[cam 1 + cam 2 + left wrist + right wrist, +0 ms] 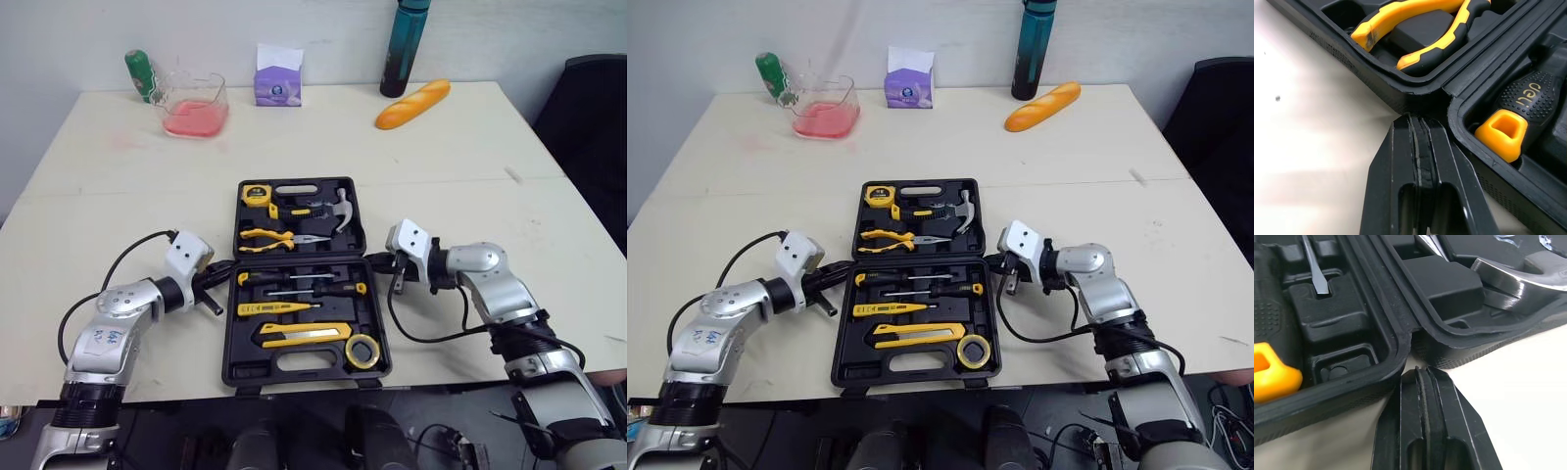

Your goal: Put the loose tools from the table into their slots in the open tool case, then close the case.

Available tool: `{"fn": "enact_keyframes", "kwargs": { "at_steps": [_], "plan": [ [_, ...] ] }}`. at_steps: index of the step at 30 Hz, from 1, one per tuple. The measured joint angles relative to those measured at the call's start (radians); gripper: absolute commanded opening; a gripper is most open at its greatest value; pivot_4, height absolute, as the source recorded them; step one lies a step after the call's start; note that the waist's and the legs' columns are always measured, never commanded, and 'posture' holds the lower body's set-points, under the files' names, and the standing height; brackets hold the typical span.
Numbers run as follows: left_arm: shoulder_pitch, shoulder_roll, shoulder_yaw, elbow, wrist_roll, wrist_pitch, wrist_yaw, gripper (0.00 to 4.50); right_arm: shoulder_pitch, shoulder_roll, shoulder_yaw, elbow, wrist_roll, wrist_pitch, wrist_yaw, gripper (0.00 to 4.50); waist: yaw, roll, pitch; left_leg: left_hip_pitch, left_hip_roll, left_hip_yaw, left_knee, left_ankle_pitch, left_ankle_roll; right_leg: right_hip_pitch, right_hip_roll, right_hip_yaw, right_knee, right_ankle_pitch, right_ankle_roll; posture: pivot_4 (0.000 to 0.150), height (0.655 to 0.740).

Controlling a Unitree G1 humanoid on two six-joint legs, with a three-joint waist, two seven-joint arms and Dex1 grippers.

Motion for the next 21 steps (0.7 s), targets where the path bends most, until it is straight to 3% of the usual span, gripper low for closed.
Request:
{"fn": "enact_keyframes", "kwargs": {
  "at_steps": [7, 8, 11, 14, 17, 19, 21],
  "plan": [
    [-0.02, -0.013, -0.004, 0.032, 0.021, 0.007, 0.019, 0.07, -0.025, 0.024, 0.0, 0.052, -0.012, -0.031, -0.015, 0.0, -0.003, 0.0, 0.0, 0.0, 0.0, 0.0, 0.0, 0.0, 0.0, 0.0, 0.0, 0.0, 0.0, 0.0, 0.0, 0.15, 0.74],
    [-0.021, -0.013, -0.004, 0.034, 0.021, 0.008, 0.019, 0.02, -0.025, 0.024, 0.0, 0.052, -0.012, -0.028, -0.015, 0.32, -0.003, 0.0, 0.0, 0.0, 0.0, 0.0, 0.0, 0.0, 0.0, 0.0, 0.0, 0.0, 0.0, 0.0, 0.0, 0.15, 0.74],
    [-0.021, -0.015, 0.002, 0.034, 0.018, 0.022, 0.031, 0.94, -0.046, 0.048, -0.033, 0.034, 0.015, 0.142, -0.065, 1.43, -0.005, 0.0, 0.0, 0.0, 0.001, 0.0, 0.0, 0.0, 0.0, 0.0, 0.0, 0.001, 0.0, 0.0, 0.0, 0.15, 0.74],
    [-0.007, -0.005, 0.038, 0.023, 0.001, 0.043, 0.035, 2.19, -0.048, 0.029, -0.058, -0.022, 0.053, 0.31, -0.076, 2.8, -0.003, 0.0, 0.0, -0.002, 0.001, 0.0, 0.0, 0.0, 0.0, -0.002, 0.0, 0.0, 0.0, 0.0, 0.0, 0.15, 0.74],
    [0.033, 0.045, 0.11, -0.024, -0.026, 0.081, 0.032, 3.65, -0.048, -0.052, -0.096, -0.104, 0.11, 0.471, -0.041, 4.4, 0.0, 0.0, 0.0, -0.014, 0.0, 0.0, 0.001, 0.001, 0.001, -0.013, -0.001, 0.0, 0.001, 0.0, 0.001, 0.15, 0.74],
    [0.044, 0.075, 0.155, -0.06, -0.055, 0.127, 0.026, 4.46, -0.061, -0.097, -0.113, -0.139, 0.122, 0.566, -0.04, 4.5, 0.0, 0.0, 0.0, -0.014, 0.0, 0.0, 0.001, 0.0, 0.001, -0.013, -0.001, -0.001, 0.0, 0.0, 0.001, 0.15, 0.74],
    [0.042, 0.101, 0.178, -0.104, -0.083, 0.191, 0.023, 4.46, -0.087, -0.124, -0.109, -0.174, 0.126, 0.675, -0.044, 4.5, 0.0, 0.0, 0.0, -0.014, 0.0, 0.0, 0.001, 0.0, 0.001, -0.012, -0.001, -0.001, 0.0, 0.0, 0.001, 0.15, 0.74]
  ]
}}
